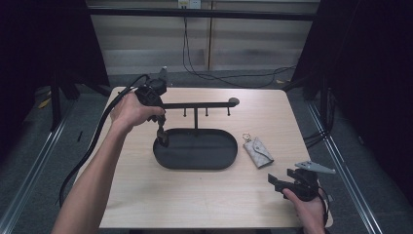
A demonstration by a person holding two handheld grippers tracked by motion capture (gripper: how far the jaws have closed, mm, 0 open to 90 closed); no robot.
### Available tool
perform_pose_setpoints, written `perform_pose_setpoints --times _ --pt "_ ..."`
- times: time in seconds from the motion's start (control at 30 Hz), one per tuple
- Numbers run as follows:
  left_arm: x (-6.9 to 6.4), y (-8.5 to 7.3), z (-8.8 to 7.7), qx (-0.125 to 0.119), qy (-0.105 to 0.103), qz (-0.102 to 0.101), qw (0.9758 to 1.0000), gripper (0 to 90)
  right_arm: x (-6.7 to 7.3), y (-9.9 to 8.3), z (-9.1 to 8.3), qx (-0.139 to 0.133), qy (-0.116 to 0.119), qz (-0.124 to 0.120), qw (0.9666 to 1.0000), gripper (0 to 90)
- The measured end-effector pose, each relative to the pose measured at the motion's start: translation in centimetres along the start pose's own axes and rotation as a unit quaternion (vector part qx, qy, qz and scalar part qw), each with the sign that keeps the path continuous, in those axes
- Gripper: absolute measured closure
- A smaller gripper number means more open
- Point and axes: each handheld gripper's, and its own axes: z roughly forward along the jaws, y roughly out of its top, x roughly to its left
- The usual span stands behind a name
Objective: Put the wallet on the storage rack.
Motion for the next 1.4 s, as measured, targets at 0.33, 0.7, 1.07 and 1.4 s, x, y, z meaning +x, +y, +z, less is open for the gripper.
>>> perform_pose_setpoints --times 0.33,0.7,1.07,1.4 --pt "-0.1 0.7 0.5 -0.005 0.006 -0.008 0.9999 70.5 0.0 0.0 0.0 -0.001 0.001 -0.001 1.0 18.4" --pt "0.3 0.5 0.8 -0.017 -0.003 -0.028 0.9994 63.0 0.0 0.0 0.0 -0.001 0.002 -0.002 1.0 18.4" --pt "1.2 -1.3 -0.1 -0.066 -0.02 -0.029 0.9972 37.4 0.1 0.0 0.0 0.0 0.002 -0.003 1.0 18.4" --pt "2.7 -4.7 0.1 -0.115 -0.041 -0.023 0.9922 28.5 0.1 0.1 0.1 0.002 0.001 -0.003 1.0 18.5"
